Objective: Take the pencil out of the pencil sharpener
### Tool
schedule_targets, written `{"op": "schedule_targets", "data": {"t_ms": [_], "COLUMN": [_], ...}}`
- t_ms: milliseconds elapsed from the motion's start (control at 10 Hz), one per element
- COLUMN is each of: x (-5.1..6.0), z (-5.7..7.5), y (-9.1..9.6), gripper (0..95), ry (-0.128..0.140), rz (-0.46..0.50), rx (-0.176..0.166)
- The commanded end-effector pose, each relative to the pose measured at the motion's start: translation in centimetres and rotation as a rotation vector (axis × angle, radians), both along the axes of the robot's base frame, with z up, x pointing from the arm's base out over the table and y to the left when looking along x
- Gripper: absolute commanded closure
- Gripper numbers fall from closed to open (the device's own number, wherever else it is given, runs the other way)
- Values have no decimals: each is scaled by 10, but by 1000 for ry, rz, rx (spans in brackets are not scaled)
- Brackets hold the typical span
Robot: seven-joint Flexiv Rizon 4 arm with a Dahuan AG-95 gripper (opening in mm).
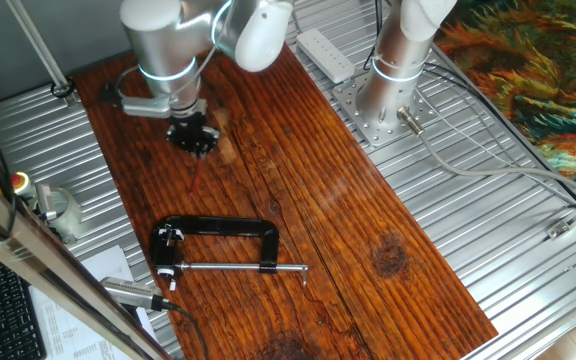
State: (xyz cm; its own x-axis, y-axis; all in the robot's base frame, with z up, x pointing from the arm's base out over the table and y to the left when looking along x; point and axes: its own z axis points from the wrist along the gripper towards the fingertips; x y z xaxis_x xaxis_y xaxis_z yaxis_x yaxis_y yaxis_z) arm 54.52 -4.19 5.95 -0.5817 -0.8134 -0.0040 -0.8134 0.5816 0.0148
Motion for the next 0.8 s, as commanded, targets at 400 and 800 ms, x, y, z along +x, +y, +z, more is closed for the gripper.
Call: {"op": "schedule_targets", "data": {"t_ms": [400,800], "x": [13,13], "z": [-11,-22], "y": [-3,-5], "gripper": [950,950], "ry": [-8,-12], "rz": [-23,-3], "rx": [-10,-7]}}
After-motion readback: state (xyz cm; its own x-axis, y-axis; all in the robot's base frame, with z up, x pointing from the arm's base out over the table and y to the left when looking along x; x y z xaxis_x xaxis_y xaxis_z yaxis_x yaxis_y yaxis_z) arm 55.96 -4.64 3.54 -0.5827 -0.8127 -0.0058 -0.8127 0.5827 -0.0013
